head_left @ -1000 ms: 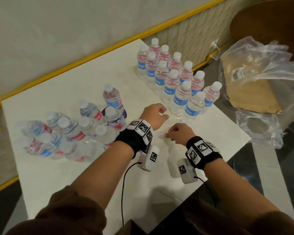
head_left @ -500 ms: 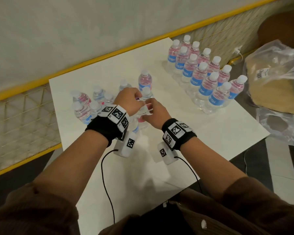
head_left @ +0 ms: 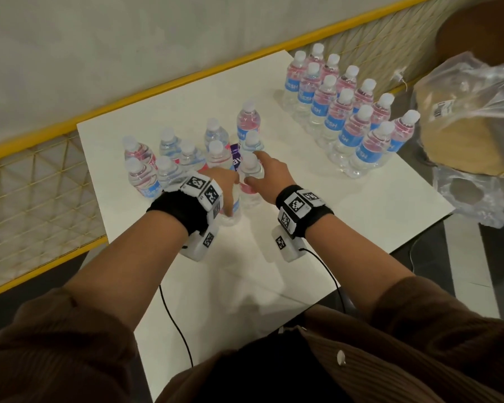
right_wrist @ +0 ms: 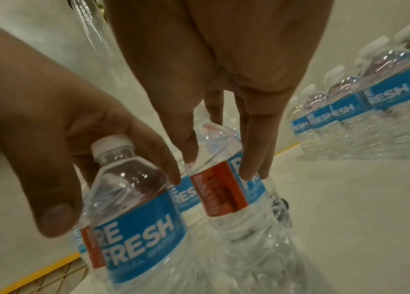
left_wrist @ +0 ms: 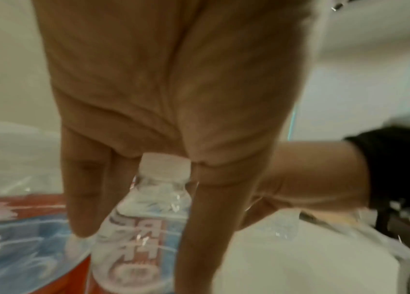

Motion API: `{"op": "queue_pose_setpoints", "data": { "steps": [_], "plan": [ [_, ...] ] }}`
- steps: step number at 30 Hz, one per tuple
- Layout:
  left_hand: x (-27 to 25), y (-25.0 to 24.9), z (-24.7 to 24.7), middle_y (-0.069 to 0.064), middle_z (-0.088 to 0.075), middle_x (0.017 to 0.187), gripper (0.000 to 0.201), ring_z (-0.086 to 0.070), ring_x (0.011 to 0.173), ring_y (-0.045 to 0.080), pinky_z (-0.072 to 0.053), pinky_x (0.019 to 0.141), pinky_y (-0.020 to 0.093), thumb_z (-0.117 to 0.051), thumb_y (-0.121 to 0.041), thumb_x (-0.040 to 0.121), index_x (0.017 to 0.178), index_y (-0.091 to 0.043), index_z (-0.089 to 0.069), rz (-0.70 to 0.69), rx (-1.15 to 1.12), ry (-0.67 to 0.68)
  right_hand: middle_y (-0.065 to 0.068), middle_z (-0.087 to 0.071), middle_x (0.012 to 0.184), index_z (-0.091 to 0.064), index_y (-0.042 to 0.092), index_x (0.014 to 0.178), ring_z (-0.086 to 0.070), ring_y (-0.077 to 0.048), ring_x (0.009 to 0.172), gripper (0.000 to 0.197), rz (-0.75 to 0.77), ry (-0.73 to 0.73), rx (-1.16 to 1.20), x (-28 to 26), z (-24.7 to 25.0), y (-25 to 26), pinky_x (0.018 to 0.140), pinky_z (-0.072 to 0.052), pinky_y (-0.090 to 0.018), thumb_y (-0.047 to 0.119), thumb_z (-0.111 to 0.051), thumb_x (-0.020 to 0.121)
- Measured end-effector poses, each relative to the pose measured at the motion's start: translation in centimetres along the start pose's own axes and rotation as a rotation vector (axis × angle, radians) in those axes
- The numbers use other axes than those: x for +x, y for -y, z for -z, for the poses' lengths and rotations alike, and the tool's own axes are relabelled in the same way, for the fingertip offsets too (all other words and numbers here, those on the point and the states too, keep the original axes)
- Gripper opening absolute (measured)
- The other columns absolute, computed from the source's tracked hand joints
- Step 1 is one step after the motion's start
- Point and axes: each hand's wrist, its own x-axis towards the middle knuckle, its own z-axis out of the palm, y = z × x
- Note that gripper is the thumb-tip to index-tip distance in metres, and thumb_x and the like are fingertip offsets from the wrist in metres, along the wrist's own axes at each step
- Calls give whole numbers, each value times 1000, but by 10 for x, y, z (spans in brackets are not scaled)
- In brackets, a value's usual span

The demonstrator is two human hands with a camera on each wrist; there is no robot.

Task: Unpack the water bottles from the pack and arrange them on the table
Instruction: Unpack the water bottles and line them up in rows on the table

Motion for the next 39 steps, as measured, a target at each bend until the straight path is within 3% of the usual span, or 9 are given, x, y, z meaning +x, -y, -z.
{"op": "queue_pose_setpoints", "data": {
  "steps": [5, 10, 15, 18, 22, 26, 30, 35, 39],
  "plan": [
    [5, -18, -2, 13, -56, 126, 47, -56, 112, 29, -42, 78, 30, -63, -10, 83, 128, -10, -50, -42, 100, -95, -15, -59, 121, -44, 15, 135, -54, -32, 112, 56, -63, -65, -9, -2, 33, -30, 90, -42, -33, 20, -65, 83],
    [29, -52, 5, 10, -55, 127, 60, -54, 115, 27, -44, 85, 28, -71, -14, 76, 131, -13, -48, -84, -213, -122, -14, -55, 128, -40, 18, 138, -51, -31, 117, 62, -140, -193, 63, 9, 67, -74, 97, -41, -35, 23, -66, 82],
    [86, -97, 5, 15, -56, 116, 54, -55, 106, 31, -43, 83, 32, -71, -19, 75, 123, -12, -46, -75, -537, -358, -6, -54, 130, -40, 20, 138, -55, -24, 113, 61, -82, -282, 194, 25, 87, -100, 93, -42, -27, 19, -67, 83],
    [123, -109, 7, 15, -48, 119, 57, -53, 104, 33, -41, 81, 33, -68, -19, 78, 127, -11, -42, -3, -676, -494, 3, -49, 135, -29, 22, 143, -49, -15, 121, 78, -80, -275, 327, 34, 82, -111, 100, -40, -28, 13, -72, 78],
    [169, -103, 12, 17, -42, 127, 65, -49, 110, 29, -29, 82, 18, -67, -13, 78, 136, -8, -38, 54, -871, -666, 2, -46, 137, -18, 20, 146, -47, -11, 119, 87, -183, -246, 417, 53, 67, -126, 97, -40, -25, 7, -71, 80],
    [208, -98, 15, 19, -41, 132, 68, -44, 118, 29, -26, 90, 12, -66, -5, 79, 140, -8, -36, 108, -945, -817, -5, -47, 138, -31, 16, 140, -47, -17, 124, 69, -243, -255, 478, 79, 51, -134, 99, -42, -30, 6, -68, 82],
    [233, -97, 6, 15, -44, 137, 76, -44, 127, 26, -35, 106, 30, -66, -5, 80, 145, -13, -27, 161, -1111, -854, -5, -49, 136, -32, 21, 139, -49, -17, 122, 67, -218, -232, 512, 111, 43, -135, 96, -42, -27, 6, -66, 83],
    [265, -87, -16, 10, -46, 141, 75, -45, 130, 26, -37, 109, 45, -69, -16, 81, 143, -13, -27, 251, -1217, -765, -4, -46, 142, -30, 21, 142, -45, -18, 129, 69, -199, -256, 509, 141, 41, -143, 98, -39, -24, 9, -66, 85],
    [281, -83, -24, 10, -42, 145, 70, -39, 135, 25, -32, 112, 43, -65, -11, 83, 144, -11, -29, 282, -1199, -738, -1, -47, 142, -30, 23, 144, -45, -18, 130, 67, -225, -250, 454, 159, 37, -147, 106, -39, -31, 16, -65, 87]
  ]
}}
